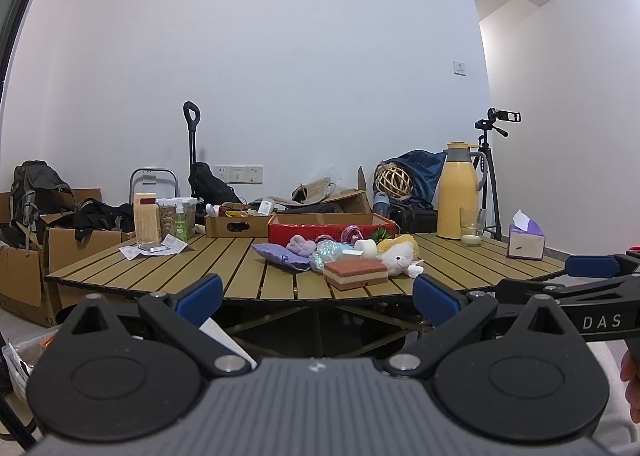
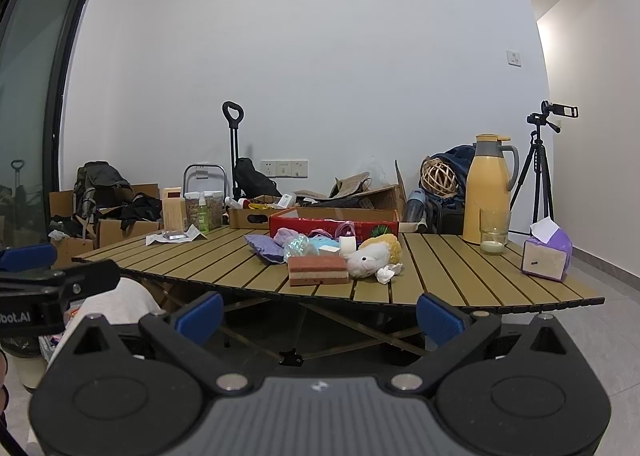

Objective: Organize soft objects

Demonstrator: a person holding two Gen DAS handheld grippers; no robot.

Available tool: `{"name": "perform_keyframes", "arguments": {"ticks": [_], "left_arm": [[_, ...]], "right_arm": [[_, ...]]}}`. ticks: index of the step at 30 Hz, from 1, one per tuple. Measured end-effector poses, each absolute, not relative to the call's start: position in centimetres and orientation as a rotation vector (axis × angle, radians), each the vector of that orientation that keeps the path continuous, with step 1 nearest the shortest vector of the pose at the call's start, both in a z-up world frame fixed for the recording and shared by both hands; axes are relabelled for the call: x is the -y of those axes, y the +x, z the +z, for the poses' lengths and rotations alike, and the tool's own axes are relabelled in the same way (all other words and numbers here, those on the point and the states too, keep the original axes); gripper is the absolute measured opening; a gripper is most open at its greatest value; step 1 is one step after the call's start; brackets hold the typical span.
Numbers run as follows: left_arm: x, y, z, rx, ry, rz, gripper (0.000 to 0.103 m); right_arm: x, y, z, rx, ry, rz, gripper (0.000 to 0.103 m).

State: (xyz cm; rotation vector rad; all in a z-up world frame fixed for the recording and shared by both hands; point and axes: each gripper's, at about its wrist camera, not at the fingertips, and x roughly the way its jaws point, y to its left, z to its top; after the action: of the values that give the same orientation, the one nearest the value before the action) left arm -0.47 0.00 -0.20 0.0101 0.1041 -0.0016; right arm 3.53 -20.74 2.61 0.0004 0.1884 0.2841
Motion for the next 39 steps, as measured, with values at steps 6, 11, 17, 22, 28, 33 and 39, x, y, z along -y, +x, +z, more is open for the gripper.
{"name": "perform_keyframes", "arguments": {"ticks": [6,11,17,22,28,33,39], "left_arm": [[0.0,-0.5,-0.2,-0.104,0.01,-0.001,0.103],[0.0,-0.5,-0.2,-0.104,0.01,-0.002,0.103],[0.0,-0.5,-0.2,-0.104,0.01,-0.002,0.103],[0.0,-0.5,-0.4,-0.108,0.009,-0.002,0.103],[-0.2,-0.3,-0.6,-0.118,0.006,-0.002,0.103],[-0.3,0.1,-0.5,-0.126,0.006,-0.002,0.103],[-0.6,1.2,-0.3,-0.135,0.003,0.007,0.103]], "right_arm": [[20.7,3.5,2.6,-0.188,0.001,0.284,0.103],[20.7,3.4,2.6,-0.187,0.003,0.285,0.103],[20.7,3.5,2.6,-0.186,0.006,0.285,0.103],[20.7,3.9,2.6,-0.188,0.002,0.288,0.103],[20.6,4.2,2.5,-0.193,0.0,0.289,0.103],[20.6,4.8,2.4,-0.199,-0.001,0.29,0.103],[20.3,5.8,2.4,-0.198,-0.01,0.283,0.103]]}}
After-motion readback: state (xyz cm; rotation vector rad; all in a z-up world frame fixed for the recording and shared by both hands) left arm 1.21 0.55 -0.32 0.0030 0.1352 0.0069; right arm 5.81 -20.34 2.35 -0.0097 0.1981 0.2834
